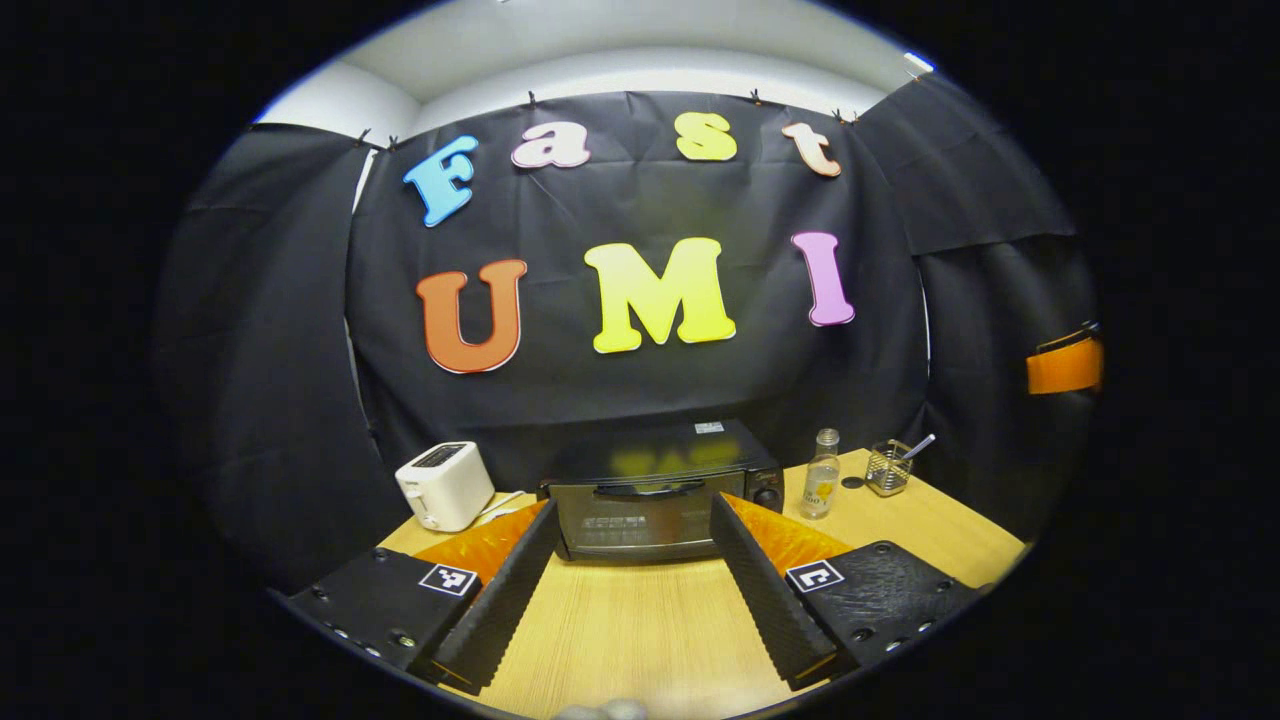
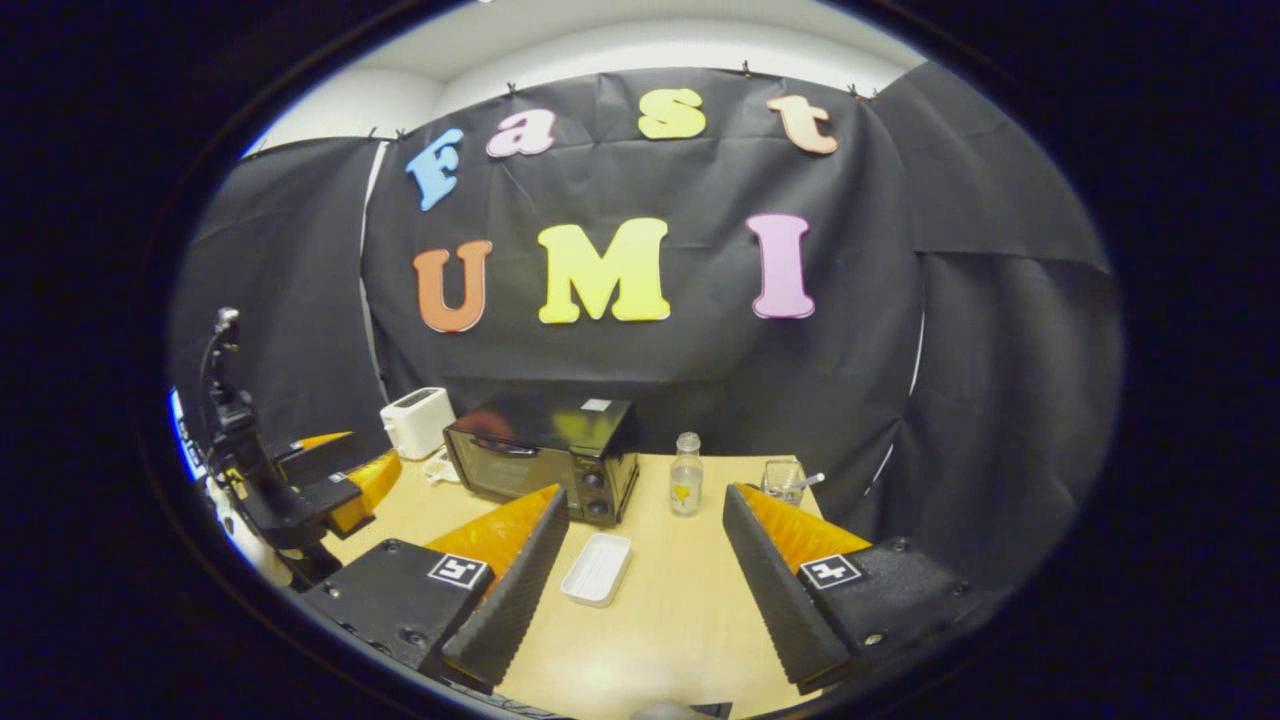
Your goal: Open the electric oven with the left hand, put the food in, and close the electric oven.
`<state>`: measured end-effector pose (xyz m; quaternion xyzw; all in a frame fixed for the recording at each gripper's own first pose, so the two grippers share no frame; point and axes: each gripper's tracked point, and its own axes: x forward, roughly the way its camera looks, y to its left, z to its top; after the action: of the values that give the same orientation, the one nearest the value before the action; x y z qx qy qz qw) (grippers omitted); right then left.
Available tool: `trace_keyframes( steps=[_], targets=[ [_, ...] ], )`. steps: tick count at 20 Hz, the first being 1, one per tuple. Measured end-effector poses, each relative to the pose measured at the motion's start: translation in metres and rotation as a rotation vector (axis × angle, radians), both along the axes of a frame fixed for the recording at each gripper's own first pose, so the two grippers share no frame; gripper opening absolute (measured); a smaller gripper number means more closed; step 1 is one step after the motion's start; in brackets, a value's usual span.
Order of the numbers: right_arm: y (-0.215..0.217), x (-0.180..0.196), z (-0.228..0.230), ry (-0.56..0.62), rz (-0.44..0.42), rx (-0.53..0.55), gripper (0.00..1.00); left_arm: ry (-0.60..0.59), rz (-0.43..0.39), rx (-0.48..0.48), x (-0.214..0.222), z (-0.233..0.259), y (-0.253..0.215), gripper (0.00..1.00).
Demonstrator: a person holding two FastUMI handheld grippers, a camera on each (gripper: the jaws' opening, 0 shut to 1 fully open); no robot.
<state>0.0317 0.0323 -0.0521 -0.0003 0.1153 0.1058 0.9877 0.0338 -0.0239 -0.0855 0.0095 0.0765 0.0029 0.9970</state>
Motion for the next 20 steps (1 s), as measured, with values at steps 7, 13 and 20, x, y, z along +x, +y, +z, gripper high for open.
trace_keyframes(
  steps=[7, 13, 20],
  targets=[
    [-0.006, -0.070, -0.003, -0.081, 0.069, 0.004, 0.99, -0.023, 0.082, 0.001, -0.140, 0.046, 0.009, 0.96],
    [-0.019, -0.106, -0.010, -0.069, 0.023, 0.009, 0.96, -0.050, 0.126, -0.032, -0.186, 0.074, 0.040, 0.96],
    [0.000, -0.123, 0.000, -0.064, -0.017, 0.012, 0.96, -0.059, 0.123, -0.063, -0.196, 0.077, 0.066, 0.96]
  ],
)
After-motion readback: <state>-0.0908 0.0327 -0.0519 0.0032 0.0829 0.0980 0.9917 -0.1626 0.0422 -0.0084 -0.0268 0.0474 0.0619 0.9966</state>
